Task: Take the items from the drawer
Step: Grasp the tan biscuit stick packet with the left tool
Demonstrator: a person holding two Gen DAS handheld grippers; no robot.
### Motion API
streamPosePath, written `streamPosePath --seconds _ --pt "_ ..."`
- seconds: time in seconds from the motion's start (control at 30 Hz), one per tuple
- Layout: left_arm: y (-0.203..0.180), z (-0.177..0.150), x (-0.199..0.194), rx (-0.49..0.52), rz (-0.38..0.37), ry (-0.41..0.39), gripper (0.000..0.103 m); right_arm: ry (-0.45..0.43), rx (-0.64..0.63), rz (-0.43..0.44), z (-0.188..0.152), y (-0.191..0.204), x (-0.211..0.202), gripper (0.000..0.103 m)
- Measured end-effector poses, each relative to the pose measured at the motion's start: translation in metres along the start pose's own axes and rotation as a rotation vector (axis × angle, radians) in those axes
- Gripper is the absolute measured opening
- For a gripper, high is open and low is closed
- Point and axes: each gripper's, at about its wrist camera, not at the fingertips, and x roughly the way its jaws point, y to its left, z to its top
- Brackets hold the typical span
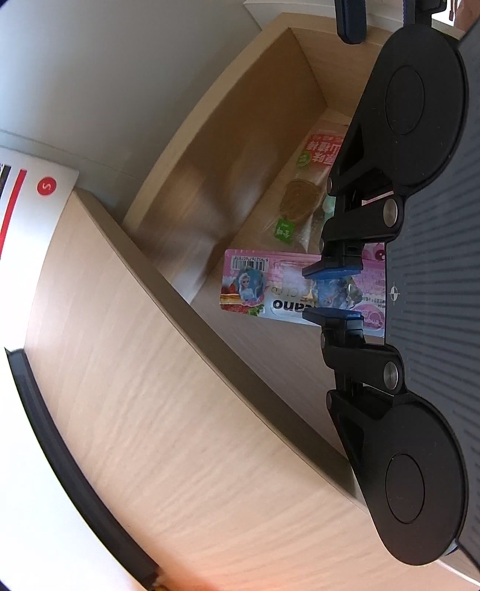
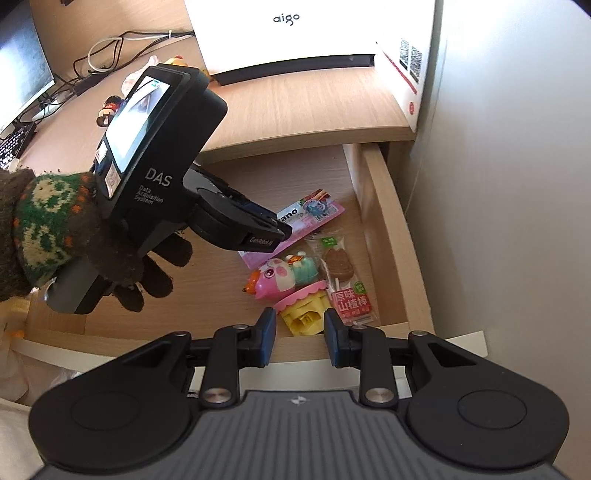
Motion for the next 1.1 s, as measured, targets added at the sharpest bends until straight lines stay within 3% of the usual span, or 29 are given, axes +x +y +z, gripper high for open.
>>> streamPosePath --seconds 0.17,0.27,0.43,0.5,0.57,0.6,0.73,0.87,0.9,1.1 --pt "0.004 -0.001 0.001 -0.001 -0.053 0.006 0.021 -0.005 0.0 0.01 -0.001 -0.001 0.001 0.029" --pt "0.006 -0.012 -0.004 -0.011 -0.126 0.02 0.035 -0.01 -0.007 0.025 -0.004 -0.002 0.0 0.03" --pt "0.011 -0.022 -0.006 -0.024 -0.138 0.01 0.035 -0.018 0.003 0.053 -0.011 -0.005 -0.004 0.032" --pt "0.01 -0.019 -0.004 -0.034 -0.114 0.013 0.035 -0.022 0.004 0.058 -0.013 -0.005 -0.006 0.033" --pt "0.004 -0.018 -0.001 0.014 -0.048 0.009 0.035 -0.023 -0.002 0.058 -0.014 -0.004 -0.005 0.035" --pt "0.001 -0.018 0.003 0.044 -0.004 0.012 0.039 -0.023 -0.007 0.058 -0.014 -0.003 -0.005 0.036" --pt "0.0 -0.019 0.019 0.077 0.059 0.046 0.039 -0.026 -0.034 0.054 -0.016 0.004 -0.005 0.048" --pt "0.012 -0.017 0.025 0.008 0.023 0.048 0.04 -0.037 -0.061 0.05 -0.021 0.012 -0.006 0.06" --pt "0.015 -0.016 0.026 -0.004 0.019 0.044 0.034 -0.038 -0.063 0.054 -0.022 0.013 -0.005 0.062" --pt "0.027 -0.008 0.03 -0.034 -0.003 0.09 0.026 -0.023 0.008 0.123 -0.016 0.008 -0.001 0.085"
